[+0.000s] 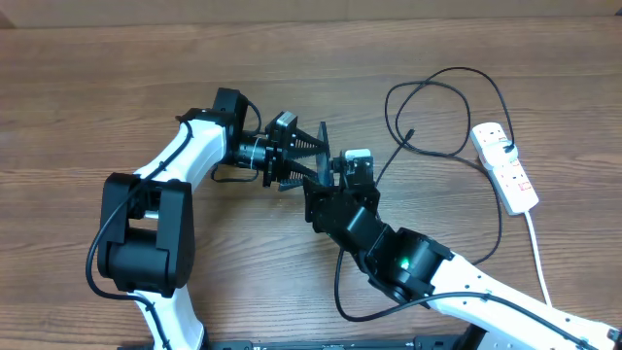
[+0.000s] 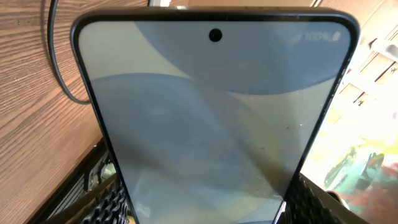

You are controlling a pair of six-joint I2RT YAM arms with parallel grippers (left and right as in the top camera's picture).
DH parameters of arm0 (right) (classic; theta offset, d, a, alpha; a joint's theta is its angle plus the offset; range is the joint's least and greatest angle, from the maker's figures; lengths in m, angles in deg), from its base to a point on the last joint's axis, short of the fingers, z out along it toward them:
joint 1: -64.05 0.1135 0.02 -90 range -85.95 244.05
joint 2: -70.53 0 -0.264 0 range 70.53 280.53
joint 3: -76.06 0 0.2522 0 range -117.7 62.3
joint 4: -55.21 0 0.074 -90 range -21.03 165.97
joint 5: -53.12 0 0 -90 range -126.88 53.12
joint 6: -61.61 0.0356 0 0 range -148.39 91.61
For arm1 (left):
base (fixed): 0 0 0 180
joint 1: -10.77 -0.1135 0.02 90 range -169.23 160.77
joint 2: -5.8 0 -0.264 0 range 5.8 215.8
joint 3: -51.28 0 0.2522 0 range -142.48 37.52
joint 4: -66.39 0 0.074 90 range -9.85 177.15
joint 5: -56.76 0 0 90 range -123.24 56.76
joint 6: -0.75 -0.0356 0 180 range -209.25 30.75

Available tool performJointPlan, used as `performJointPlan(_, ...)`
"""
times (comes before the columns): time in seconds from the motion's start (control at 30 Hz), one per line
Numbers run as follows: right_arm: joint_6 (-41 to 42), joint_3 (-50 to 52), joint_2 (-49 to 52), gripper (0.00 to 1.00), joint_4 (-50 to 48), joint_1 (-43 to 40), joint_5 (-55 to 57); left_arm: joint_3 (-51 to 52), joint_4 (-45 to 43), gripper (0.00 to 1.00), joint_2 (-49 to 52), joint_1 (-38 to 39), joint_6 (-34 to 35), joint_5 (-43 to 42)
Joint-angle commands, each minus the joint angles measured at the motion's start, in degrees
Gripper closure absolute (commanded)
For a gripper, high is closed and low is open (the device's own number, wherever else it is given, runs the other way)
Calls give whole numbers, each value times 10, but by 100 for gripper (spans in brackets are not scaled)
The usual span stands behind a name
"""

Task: Plug charger to phone and switch on socket
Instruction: 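Move the right gripper to the phone's bottom edge and grasp it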

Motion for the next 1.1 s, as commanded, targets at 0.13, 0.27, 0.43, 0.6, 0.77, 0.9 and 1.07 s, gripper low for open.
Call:
performJointPlan(0.13, -2, -9, 21, 34, -9, 3, 14, -15, 0, 58, 4, -2, 3, -26)
performJointPlan(0.27, -2, -9, 21, 42, -17, 3, 14, -15, 0, 58, 4, -2, 3, -26)
performJointPlan(0.43, -2, -9, 21, 59, -21, 3, 14, -15, 0, 58, 4, -2, 3, -26)
performJointPlan(0.6, -2, -9, 21, 74, -21, 3, 5, -15, 0, 58, 4, -2, 3, -26)
performJointPlan(0.77, -2, -9, 21, 81, -25, 3, 5, -15, 0, 58, 4, -2, 3, -26)
performJointPlan(0.9, -2, -9, 21, 84, -32, 3, -7, -15, -1, 57, 4, -2, 3, -24)
performJointPlan(1.07, -2, -9, 21, 85, -32, 3, -7, -15, 0, 57, 4, -4, 3, -24)
